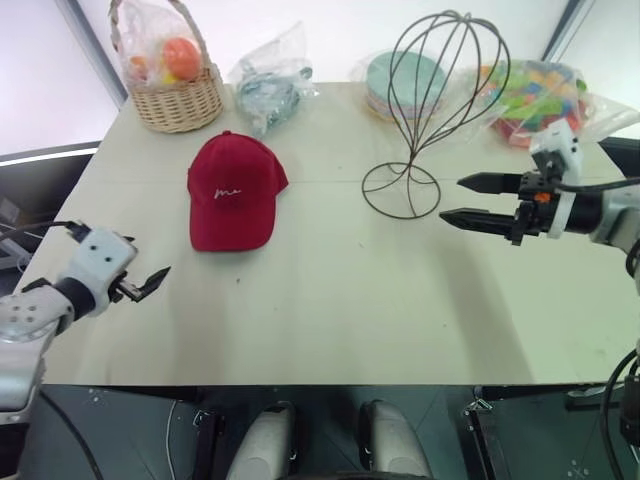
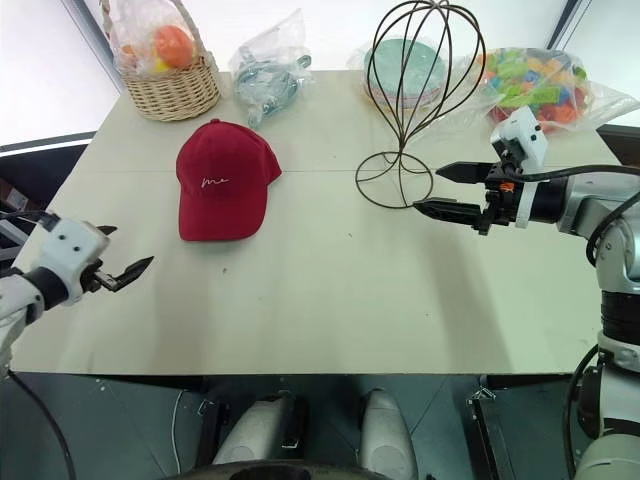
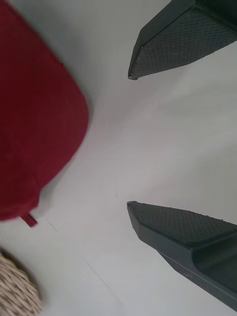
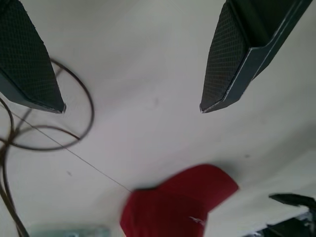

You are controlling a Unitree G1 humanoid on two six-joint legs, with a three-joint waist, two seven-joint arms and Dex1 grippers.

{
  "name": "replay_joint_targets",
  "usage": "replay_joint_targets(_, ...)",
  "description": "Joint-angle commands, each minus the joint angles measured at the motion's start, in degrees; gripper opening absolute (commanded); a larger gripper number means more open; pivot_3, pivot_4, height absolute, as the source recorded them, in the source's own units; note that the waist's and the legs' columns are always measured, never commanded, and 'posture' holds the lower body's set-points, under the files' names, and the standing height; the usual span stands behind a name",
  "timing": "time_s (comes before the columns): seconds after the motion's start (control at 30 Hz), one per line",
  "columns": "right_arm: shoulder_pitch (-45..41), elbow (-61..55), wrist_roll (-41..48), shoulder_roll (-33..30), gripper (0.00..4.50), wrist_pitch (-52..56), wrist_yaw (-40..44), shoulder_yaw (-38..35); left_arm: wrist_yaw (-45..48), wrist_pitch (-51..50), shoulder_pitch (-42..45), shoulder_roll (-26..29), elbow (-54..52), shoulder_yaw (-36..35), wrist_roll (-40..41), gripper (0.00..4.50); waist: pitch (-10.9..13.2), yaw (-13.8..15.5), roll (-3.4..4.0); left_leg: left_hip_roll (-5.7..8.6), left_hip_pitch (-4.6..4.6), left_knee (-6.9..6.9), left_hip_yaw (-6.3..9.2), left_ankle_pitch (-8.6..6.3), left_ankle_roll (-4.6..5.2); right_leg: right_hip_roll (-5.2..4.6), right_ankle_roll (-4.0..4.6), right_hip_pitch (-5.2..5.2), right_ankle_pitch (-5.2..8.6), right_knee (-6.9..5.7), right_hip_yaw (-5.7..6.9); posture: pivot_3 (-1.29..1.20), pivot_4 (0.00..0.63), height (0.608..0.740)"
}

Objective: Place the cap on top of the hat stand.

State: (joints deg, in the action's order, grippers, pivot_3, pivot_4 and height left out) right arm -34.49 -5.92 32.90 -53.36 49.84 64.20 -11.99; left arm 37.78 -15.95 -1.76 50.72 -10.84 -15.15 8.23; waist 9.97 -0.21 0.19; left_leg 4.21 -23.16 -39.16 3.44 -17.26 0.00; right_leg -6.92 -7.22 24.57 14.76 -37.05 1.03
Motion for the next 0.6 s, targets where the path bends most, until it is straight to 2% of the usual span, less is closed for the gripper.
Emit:
replay_joint_targets(0.03, -0.8, -3.5, 2.9, -0.9, 4.50, 1.8, -1.9, -2.8, 0.3, 4.6, 2.0, 1.2, -0.7, 2.6, -4.1, 4.12, 0.0, 0.1, 0.00, 0.00, 0.00, 0.00, 0.00, 0.00, 0.01, 0.00, 0.00, 0.00, 0.00, 0.00, 0.00, 0.00, 0.150, 0.740)
replay_joint_targets(0.17, 0.3, -2.2, 2.4, -1.6, 4.50, 1.0, -3.0, -2.5, -1.5, 13.0, 5.3, 2.1, 1.5, 8.8, -12.8, 4.12, 0.0, 0.5, 0.00, 0.00, 0.00, 0.00, -0.02, 0.00, 0.01, 0.01, 0.00, 0.01, 0.00, 0.00, 0.00, 0.00, 0.150, 0.740)
replay_joint_targets(0.3, 1.2, -2.0, 2.3, -1.8, 4.50, 0.1, -3.6, -2.2, -3.2, 17.2, 9.7, -1.3, 5.1, 13.2, -16.0, 4.12, 0.0, 0.9, -0.01, 0.01, -0.02, 0.00, -0.03, 0.00, 0.01, 0.02, 0.00, 0.03, 0.00, -0.01, 0.00, 0.00, 0.150, 0.740)
replay_joint_targets(0.4, 0.3, -1.7, 3.1, -2.6, 4.50, 0.3, -3.5, -3.0, -5.4, 24.4, 12.0, -1.4, 8.9, 15.6, -20.6, 4.12, 0.0, 0.9, -0.01, 0.02, -0.02, 0.00, -0.04, 0.00, 0.01, 0.04, -0.01, 0.03, -0.01, -0.02, 0.01, 0.00, 0.150, 0.740)
replay_joint_targets(0.47, -0.5, -1.4, 3.7, -2.8, 4.50, 0.5, -3.6, -3.5, -8.6, 31.7, 13.4, -0.1, 12.5, 16.8, -24.9, 4.12, 0.0, 0.8, -0.01, 0.02, -0.02, 0.00, -0.04, 0.00, 0.01, 0.06, 0.00, 0.06, -0.01, -0.03, 0.01, 0.00, 0.150, 0.740)
replay_joint_targets(0.6, -1.1, -0.1, 3.3, -2.9, 4.50, -0.4, -3.7, -2.9, -23.6, 49.5, 18.4, 3.0, 24.5, 20.9, -39.3, 4.12, 0.0, 0.9, -0.01, 0.02, -0.02, 0.00, -0.05, 0.00, 0.01, 0.09, -0.01, 0.07, -0.01, -0.04, 0.01, 0.00, 0.150, 0.740)
